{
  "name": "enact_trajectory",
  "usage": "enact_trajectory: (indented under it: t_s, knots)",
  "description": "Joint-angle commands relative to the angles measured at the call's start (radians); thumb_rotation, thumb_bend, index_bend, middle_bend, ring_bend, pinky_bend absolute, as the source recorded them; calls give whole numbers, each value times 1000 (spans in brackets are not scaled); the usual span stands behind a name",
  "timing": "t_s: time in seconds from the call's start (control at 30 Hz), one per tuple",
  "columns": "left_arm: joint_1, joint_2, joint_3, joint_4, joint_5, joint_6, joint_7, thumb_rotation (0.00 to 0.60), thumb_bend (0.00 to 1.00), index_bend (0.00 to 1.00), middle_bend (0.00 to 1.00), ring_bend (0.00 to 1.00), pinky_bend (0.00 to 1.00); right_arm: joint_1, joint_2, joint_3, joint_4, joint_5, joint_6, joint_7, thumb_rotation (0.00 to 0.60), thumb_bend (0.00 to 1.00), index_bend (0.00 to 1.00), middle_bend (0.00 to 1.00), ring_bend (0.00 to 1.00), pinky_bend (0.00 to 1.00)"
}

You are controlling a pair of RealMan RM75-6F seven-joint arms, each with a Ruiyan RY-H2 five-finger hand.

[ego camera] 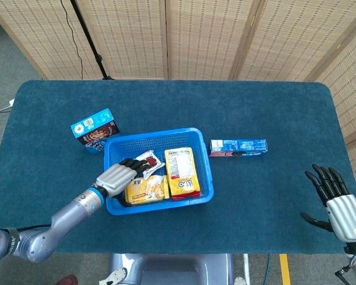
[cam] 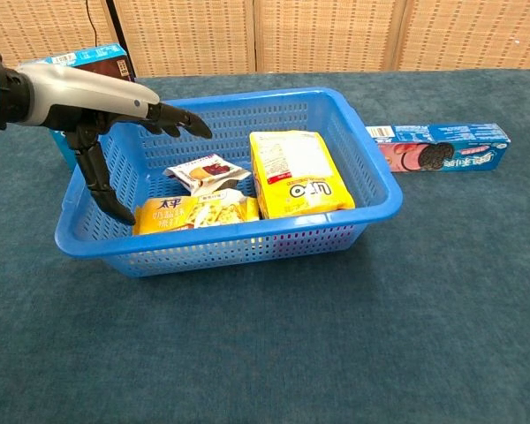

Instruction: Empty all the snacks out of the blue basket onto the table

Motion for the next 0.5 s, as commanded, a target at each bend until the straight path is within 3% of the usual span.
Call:
enact_trajectory:
  t_s: [0.03, 0.5]
  knots:
    - [-49, -34, 38, -3, -85, 45, 64, 600, 19, 0, 0, 0, 0, -2, -1, 5, 5, -2, 3, 8, 600, 0, 0, 0, 0, 0]
    - [-131, -164, 79, 70, -299, 172, 189, 600, 19, 0, 0, 0, 0, -11, -2, 15, 5, -29, 22, 20, 600, 0, 0, 0, 0, 0]
